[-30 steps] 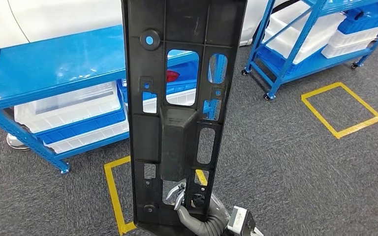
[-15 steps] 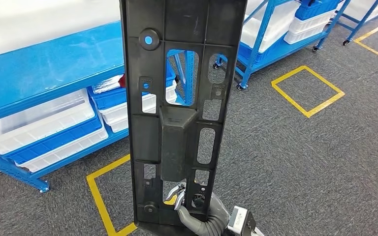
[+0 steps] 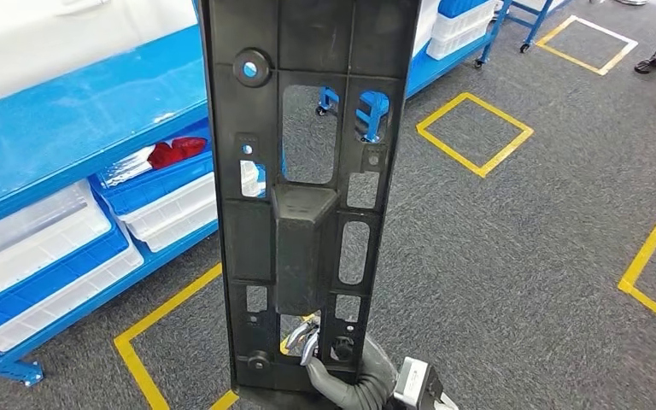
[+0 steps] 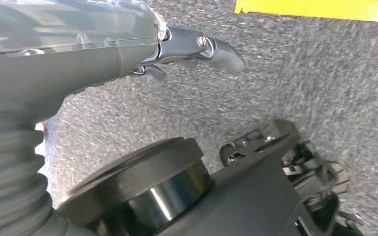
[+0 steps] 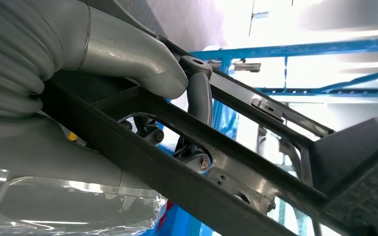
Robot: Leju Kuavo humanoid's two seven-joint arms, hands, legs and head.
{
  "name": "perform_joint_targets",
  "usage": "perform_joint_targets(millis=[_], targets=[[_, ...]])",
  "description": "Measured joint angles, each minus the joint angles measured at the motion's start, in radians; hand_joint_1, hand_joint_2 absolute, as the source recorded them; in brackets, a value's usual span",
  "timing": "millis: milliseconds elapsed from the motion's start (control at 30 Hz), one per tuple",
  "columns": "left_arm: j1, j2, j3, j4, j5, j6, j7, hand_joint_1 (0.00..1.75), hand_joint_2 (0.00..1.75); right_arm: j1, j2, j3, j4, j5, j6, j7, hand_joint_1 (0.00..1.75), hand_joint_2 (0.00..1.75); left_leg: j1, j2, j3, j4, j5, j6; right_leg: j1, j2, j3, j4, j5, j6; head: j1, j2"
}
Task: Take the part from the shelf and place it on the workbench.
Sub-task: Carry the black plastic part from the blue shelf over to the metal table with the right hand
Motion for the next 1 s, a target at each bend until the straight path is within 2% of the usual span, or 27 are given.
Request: perform_joint_targets(millis=[33, 67, 100, 167, 200, 233, 267, 300, 333, 400, 433, 467, 533, 567, 600, 633, 667, 700, 733, 767, 800, 833, 867, 900, 933, 967, 1000], targets=[[-0.001, -0.001, 0.000, 0.000, -0.001, 0.000, 0.002, 0.00, 1.75, 0.001, 0.000, 0.000, 0.000, 0.000, 0.000, 0.000, 1.75, 1.75, 0.001, 0.012, 0.000, -0.002, 0.003, 0.006, -0.002, 0.006, -0.003, 0.000, 0.002, 0.006, 0.000, 0.000], [-0.002, -0.002, -0.001, 0.000, -0.003, 0.001, 0.006, 0.00, 1.75, 0.002, -0.001, 0.000, 0.000, 0.000, 0.001, 0.000, 1.75, 1.75, 0.003, 0.024, 0.001, -0.005, 0.006, 0.012, 0.000, -0.005, -0.009, 0.009, -0.004, 0.011, 0.000, 0.000], [-0.001, -0.004, -0.001, 0.000, -0.006, 0.002, 0.009, 0.00, 1.75, 0.002, -0.001, 0.000, 0.000, 0.000, 0.001, 0.000, 1.75, 1.75, 0.005, 0.038, 0.003, -0.010, 0.009, 0.018, 0.002, -0.028, -0.022, 0.036, -0.021, 0.016, 0.000, 0.000], [0.003, -0.004, -0.001, 0.000, -0.009, 0.004, 0.013, 0.00, 1.75, 0.001, -0.002, 0.000, 0.000, 0.000, 0.001, 0.000, 1.75, 1.75, 0.002, 0.068, 0.004, -0.014, 0.011, 0.026, 0.003, -0.090, -0.077, 0.150, -0.082, 0.024, 0.000, 0.000], [0.005, -0.003, -0.001, 0.000, -0.010, 0.007, 0.014, 0.00, 1.75, 0.001, -0.002, 0.000, 0.000, 0.000, 0.001, 0.000, 1.75, 1.75, 0.000, 0.084, 0.003, -0.014, 0.010, 0.027, 0.000, -0.108, -0.111, 0.220, -0.111, 0.027, 0.000, 0.000], [0.006, -0.002, -0.001, 0.000, -0.009, 0.010, 0.015, 0.00, 1.75, 0.002, -0.002, 0.000, 0.000, -0.001, 0.001, 0.001, 1.75, 1.75, -0.001, 0.099, 0.003, -0.013, 0.010, 0.027, -0.002, -0.116, -0.135, 0.270, -0.126, 0.030, 0.000, 0.000], [0.005, -0.001, -0.001, 0.000, -0.008, 0.013, 0.016, 0.00, 1.75, 0.003, -0.003, 0.000, 0.001, -0.001, 0.001, 0.001, 1.75, 1.75, -0.002, 0.112, 0.003, -0.013, 0.009, 0.027, -0.004, -0.121, -0.143, 0.288, -0.124, 0.031, 0.000, 0.000], [0.004, -0.001, -0.001, 0.000, -0.007, 0.015, 0.016, 0.00, 1.75, 0.003, -0.004, 0.000, 0.002, -0.001, 0.001, 0.001, 1.75, 1.75, -0.002, 0.125, 0.005, -0.013, 0.007, 0.026, -0.006, -0.125, -0.129, 0.264, -0.104, 0.032, 0.000, 0.000], [0.003, 0.000, -0.001, 0.000, -0.005, 0.017, 0.016, 0.00, 1.75, 0.004, -0.004, 0.000, 0.002, -0.001, 0.001, 0.001, 1.75, 1.75, -0.002, 0.136, 0.007, -0.013, 0.005, 0.025, -0.006, -0.134, -0.094, 0.202, -0.071, 0.030, 0.000, 0.000], [0.000, 0.001, -0.001, 0.000, -0.002, 0.021, 0.016, 0.00, 1.75, 0.004, -0.005, 0.000, 0.003, -0.002, 0.003, 0.001, 1.75, 1.75, -0.005, 0.154, 0.013, -0.013, 0.000, 0.018, 0.000, -0.171, -0.016, 0.057, -0.023, 0.020, 0.000, 0.000], [-0.001, 0.001, -0.001, 0.000, -0.002, 0.022, 0.015, 0.00, 1.75, 0.003, -0.006, 0.000, 0.002, -0.002, 0.003, 0.001, 1.75, 1.75, -0.007, 0.162, 0.015, -0.013, -0.002, 0.013, 0.005, -0.184, 0.006, 0.013, -0.013, 0.012, 0.000, 0.000], [-0.002, 0.001, -0.001, 0.000, -0.001, 0.023, 0.015, 0.00, 1.75, 0.003, -0.006, 0.000, 0.002, -0.002, 0.004, 0.001, 1.75, 1.75, -0.009, 0.169, 0.017, -0.013, -0.004, 0.008, 0.010, -0.189, 0.014, -0.004, -0.014, 0.004, 0.000, 0.000], [-0.004, 0.002, -0.001, 0.000, 0.002, 0.023, 0.014, 0.00, 1.75, 0.004, -0.006, -0.001, 0.003, -0.002, 0.004, 0.000, 1.75, 1.75, -0.010, 0.184, 0.021, -0.016, -0.007, -0.003, 0.011, -0.168, 0.011, -0.007, -0.012, -0.010, 0.000, 0.000], [-0.004, 0.002, -0.001, 0.000, 0.002, 0.023, 0.014, 0.00, 1.75, 0.004, -0.006, -0.001, 0.003, -0.002, 0.004, 0.000, 1.75, 1.75, -0.009, 0.178, 0.022, -0.012, -0.013, -0.009, 0.009, -0.158, 0.013, -0.012, -0.009, -0.016, 0.000, 0.000], [-0.005, 0.002, -0.001, 0.000, 0.003, 0.023, 0.013, 0.00, 1.75, 0.004, -0.006, -0.001, 0.003, -0.002, 0.005, 0.000, 1.75, 1.75, -0.008, 0.160, 0.017, 0.007, -0.028, -0.013, 0.006, -0.148, 0.015, -0.017, -0.006, -0.022, 0.000, 0.000], [-0.005, 0.002, -0.001, 0.000, 0.003, 0.022, 0.013, 0.00, 1.75, 0.003, -0.006, 0.000, 0.003, -0.003, 0.006, 0.000, 1.75, 1.75, -0.007, 0.135, -0.001, 0.049, -0.055, -0.017, 0.003, -0.139, 0.018, -0.022, -0.003, -0.027, 0.000, 0.000], [-0.003, 0.002, 0.000, 0.000, 0.004, 0.021, 0.012, 0.00, 1.75, 0.002, -0.005, 0.000, 0.003, -0.003, 0.007, 0.000, 1.75, 1.75, -0.006, 0.108, -0.029, 0.113, -0.089, -0.019, 0.004, -0.129, 0.018, -0.023, -0.002, -0.030, 0.000, 0.000], [-0.002, 0.002, 0.000, 0.000, 0.005, 0.020, 0.012, 0.00, 1.75, 0.002, -0.005, 0.000, 0.004, -0.003, 0.008, 0.000, 1.75, 1.75, -0.006, 0.093, -0.064, 0.186, -0.121, -0.020, 0.004, -0.119, 0.017, -0.023, -0.002, -0.033, 0.000, 0.000], [-0.002, 0.002, 0.000, 0.000, 0.005, 0.019, 0.013, 0.00, 1.75, 0.002, -0.005, 0.000, 0.005, -0.003, 0.009, 0.000, 1.75, 1.75, -0.006, 0.087, -0.096, 0.250, -0.143, -0.021, 0.005, -0.107, 0.017, -0.022, -0.002, -0.034, 0.000, 0.000], [-0.003, 0.002, 0.000, 0.000, 0.005, 0.019, 0.013, 0.00, 1.75, 0.003, -0.005, 0.000, 0.006, -0.003, 0.010, 0.000, 1.75, 1.75, -0.007, 0.085, -0.113, 0.281, -0.143, -0.021, 0.006, -0.095, 0.018, -0.022, -0.002, -0.034, 0.000, 0.000], [-0.003, 0.002, 0.000, 0.000, 0.004, 0.019, 0.015, 0.00, 1.75, 0.003, -0.005, 0.000, 0.007, -0.003, 0.012, 0.000, 1.75, 1.75, -0.006, 0.084, -0.112, 0.272, -0.123, -0.020, 0.006, -0.081, 0.019, -0.021, -0.002, -0.034, 0.000, 0.000], [-0.003, 0.002, 0.000, 0.000, 0.004, 0.019, 0.017, 0.00, 1.75, 0.003, -0.005, 0.000, 0.008, -0.003, 0.013, 0.000, 1.75, 1.75, -0.006, 0.081, -0.092, 0.222, -0.085, -0.018, 0.006, -0.067, 0.021, -0.019, -0.003, -0.033, 0.000, 0.000], [-0.001, 0.002, 0.000, 0.000, 0.003, 0.019, 0.019, 0.00, 1.75, 0.004, -0.005, 0.000, 0.008, -0.003, 0.014, 0.000, 1.75, 1.75, -0.004, 0.066, -0.062, 0.148, -0.043, -0.016, 0.005, -0.053, 0.022, -0.017, -0.004, -0.031, 0.000, 0.000], [0.001, 0.002, 0.000, 0.000, 0.001, 0.018, 0.021, 0.00, 1.75, 0.003, -0.005, 0.000, 0.009, -0.003, 0.014, 0.000, 1.75, 1.75, -0.003, 0.044, -0.033, 0.079, -0.013, -0.014, 0.006, -0.040, 0.021, -0.014, -0.005, -0.027, 0.000, 0.000], [0.003, 0.003, 0.000, 0.001, 0.000, 0.017, 0.023, 0.00, 1.75, 0.004, -0.005, 0.000, 0.009, -0.003, 0.014, 0.000, 1.75, 1.75, -0.001, 0.023, -0.012, 0.028, 0.004, -0.011, 0.006, -0.028, 0.017, -0.010, -0.005, -0.022, 0.000, 0.000], [0.004, 0.003, 0.000, 0.001, -0.001, 0.016, 0.024, 0.00, 1.75, 0.004, -0.005, 0.000, 0.009, -0.003, 0.014, 0.000, 1.75, 1.75, 0.000, 0.008, -0.003, 0.003, 0.008, -0.007, 0.005, -0.018, 0.012, -0.008, -0.003, -0.016, 0.000, 0.000], [0.005, 0.003, 0.000, 0.002, -0.002, 0.016, 0.026, 0.00, 1.75, 0.006, -0.005, 0.000, 0.009, -0.003, 0.014, 0.000, 1.75, 1.75, -0.001, 0.005, -0.001, -0.002, 0.005, -0.002, 0.004, -0.008, 0.006, -0.007, 0.000, -0.009, 0.000, 0.000]])
